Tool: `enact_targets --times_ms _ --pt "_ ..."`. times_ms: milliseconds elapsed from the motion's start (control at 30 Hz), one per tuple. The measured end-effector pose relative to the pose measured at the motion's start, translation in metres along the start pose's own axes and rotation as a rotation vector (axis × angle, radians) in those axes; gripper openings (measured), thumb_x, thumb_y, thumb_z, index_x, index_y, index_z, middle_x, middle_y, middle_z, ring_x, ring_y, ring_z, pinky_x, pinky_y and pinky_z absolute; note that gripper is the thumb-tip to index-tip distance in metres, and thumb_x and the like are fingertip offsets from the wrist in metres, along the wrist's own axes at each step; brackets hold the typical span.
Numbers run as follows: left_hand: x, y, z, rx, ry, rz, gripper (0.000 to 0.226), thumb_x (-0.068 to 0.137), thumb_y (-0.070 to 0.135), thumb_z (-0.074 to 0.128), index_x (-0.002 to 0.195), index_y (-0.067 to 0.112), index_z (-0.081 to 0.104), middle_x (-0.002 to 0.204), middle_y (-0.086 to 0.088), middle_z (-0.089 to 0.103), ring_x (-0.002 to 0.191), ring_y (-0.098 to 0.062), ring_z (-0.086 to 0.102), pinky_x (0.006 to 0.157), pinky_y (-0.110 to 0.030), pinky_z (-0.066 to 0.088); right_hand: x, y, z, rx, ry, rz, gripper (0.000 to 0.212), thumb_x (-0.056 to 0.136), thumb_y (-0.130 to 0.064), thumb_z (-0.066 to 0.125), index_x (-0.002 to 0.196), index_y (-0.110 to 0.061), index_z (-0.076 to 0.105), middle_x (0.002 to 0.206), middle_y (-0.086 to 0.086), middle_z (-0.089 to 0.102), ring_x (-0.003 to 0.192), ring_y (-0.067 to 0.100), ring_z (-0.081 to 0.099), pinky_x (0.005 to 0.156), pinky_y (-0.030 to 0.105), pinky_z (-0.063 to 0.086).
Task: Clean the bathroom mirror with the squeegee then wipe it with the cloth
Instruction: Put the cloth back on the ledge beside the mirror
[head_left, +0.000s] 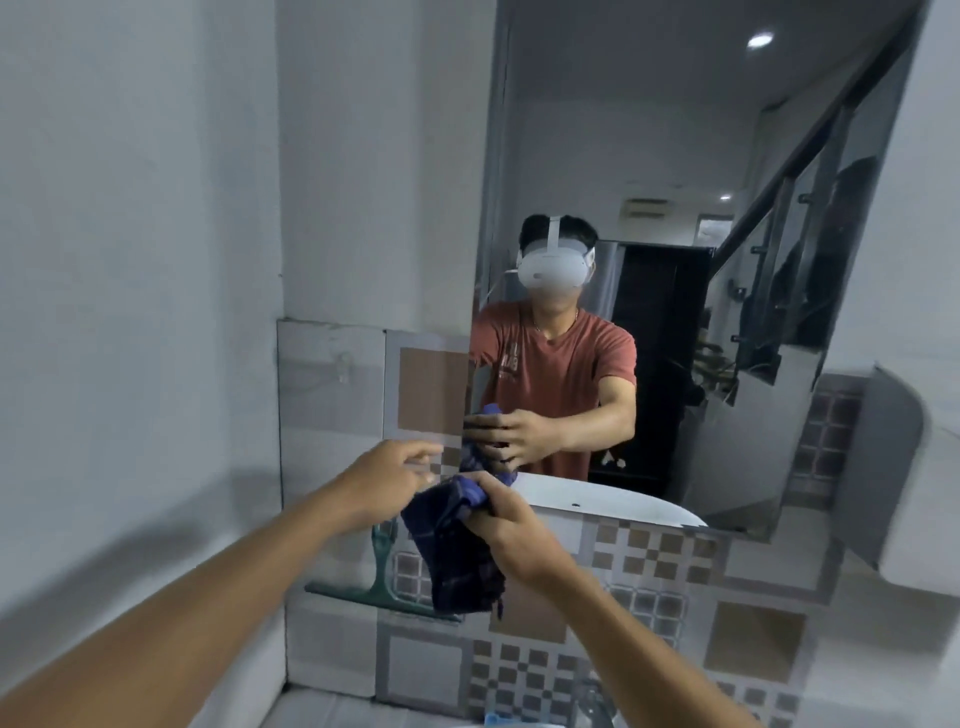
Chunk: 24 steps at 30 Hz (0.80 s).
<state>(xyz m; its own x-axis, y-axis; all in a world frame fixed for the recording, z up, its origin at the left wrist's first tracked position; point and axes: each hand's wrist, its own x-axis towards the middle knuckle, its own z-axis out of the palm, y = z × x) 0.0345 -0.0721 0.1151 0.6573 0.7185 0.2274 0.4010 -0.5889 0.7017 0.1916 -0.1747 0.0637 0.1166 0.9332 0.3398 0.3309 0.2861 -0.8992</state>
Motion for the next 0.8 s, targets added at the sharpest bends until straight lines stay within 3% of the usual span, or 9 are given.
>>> enact_targets --times_ms 100,167,300,400,467,567,667,800 --pt "-0.015 -0.007 -0.01 -0.103 -0.012 0.007 0.018 0.099 0.019 0.06 0.106 0.017 0.076 0.106 -0.003 0.076 0.105 -0.021 0.069 0.1 -0.037 0.052 0.001 -0.013 0.004 0.338 0.003 0.06 0.038 0.085 -0.005 0.056 0.123 -0.001 0.06 0.108 0.016 0.069 0.101 0.026 0.066 0.089 0.036 0.054" --pt "-0.021 -0.006 -0.02 -0.099 0.036 0.021 0.013 0.096 0.023 0.065 0.094 0.017 0.076 0.093 -0.001 0.077 0.095 -0.02 0.072 0.093 -0.038 0.054 0.001 -0.019 0.008 0.442 -0.032 0.071 0.044 0.083 -0.003 0.056 0.127 -0.001 0.061 0.114 0.022 0.068 0.106 0.034 0.065 0.097 0.046 0.051" --pt "-0.025 0.001 -0.038 0.061 0.166 0.053 0.013 0.096 0.028 0.064 0.091 0.021 0.073 0.092 0.006 0.074 0.088 -0.009 0.068 0.084 -0.029 0.054 0.002 -0.037 0.015 0.397 -0.036 0.099 0.053 0.073 -0.001 0.054 0.12 -0.02 0.07 0.109 0.017 0.071 0.099 0.029 0.063 0.085 0.042 0.05" --pt "-0.028 0.009 -0.051 0.129 0.242 0.088 0.01 0.098 0.026 0.062 0.094 0.022 0.07 0.096 0.009 0.071 0.091 -0.005 0.064 0.081 -0.02 0.047 0.007 -0.05 0.015 0.422 -0.045 0.159 0.068 0.063 -0.004 0.048 0.127 -0.021 0.065 0.12 0.021 0.068 0.103 0.032 0.061 0.096 0.053 0.05" --pt "-0.029 0.012 -0.06 0.139 0.3 0.115 0.01 0.098 0.025 0.061 0.094 0.021 0.07 0.095 0.009 0.07 0.09 -0.004 0.063 0.082 -0.02 0.048 0.009 -0.06 0.018 0.393 -0.061 0.134 0.061 0.07 -0.011 0.052 0.129 -0.022 0.063 0.122 0.014 0.07 0.106 0.03 0.065 0.098 0.051 0.05" --pt "-0.03 0.016 -0.072 0.133 0.358 0.144 0.011 0.098 0.024 0.061 0.096 0.019 0.07 0.096 0.008 0.07 0.091 -0.005 0.063 0.082 -0.019 0.047 0.013 -0.073 0.03 0.101 0.025 -0.025 0.036 0.094 -0.021 0.066 0.129 -0.028 0.06 0.118 0.003 0.073 0.106 0.019 0.071 0.093 0.044 0.059" --pt "-0.028 0.018 -0.084 0.119 0.379 0.167 0.01 0.098 0.024 0.061 0.095 0.019 0.069 0.096 0.008 0.07 0.093 -0.006 0.063 0.085 -0.02 0.049 0.028 -0.08 0.038 -0.08 0.19 -0.124 0.027 0.096 -0.014 0.068 0.115 -0.032 0.063 0.107 -0.002 0.072 0.095 0.01 0.072 0.081 0.037 0.063" --pt "-0.024 0.015 -0.098 0.036 0.345 0.164 0.012 0.095 0.023 0.066 0.106 0.023 0.07 0.102 0.012 0.07 0.099 -0.007 0.064 0.087 -0.025 0.052 0.053 -0.091 0.042 -0.152 0.326 -0.186 0.026 0.096 -0.009 0.063 0.104 -0.034 0.066 0.097 -0.011 0.073 0.091 0.003 0.069 0.084 0.033 0.06"
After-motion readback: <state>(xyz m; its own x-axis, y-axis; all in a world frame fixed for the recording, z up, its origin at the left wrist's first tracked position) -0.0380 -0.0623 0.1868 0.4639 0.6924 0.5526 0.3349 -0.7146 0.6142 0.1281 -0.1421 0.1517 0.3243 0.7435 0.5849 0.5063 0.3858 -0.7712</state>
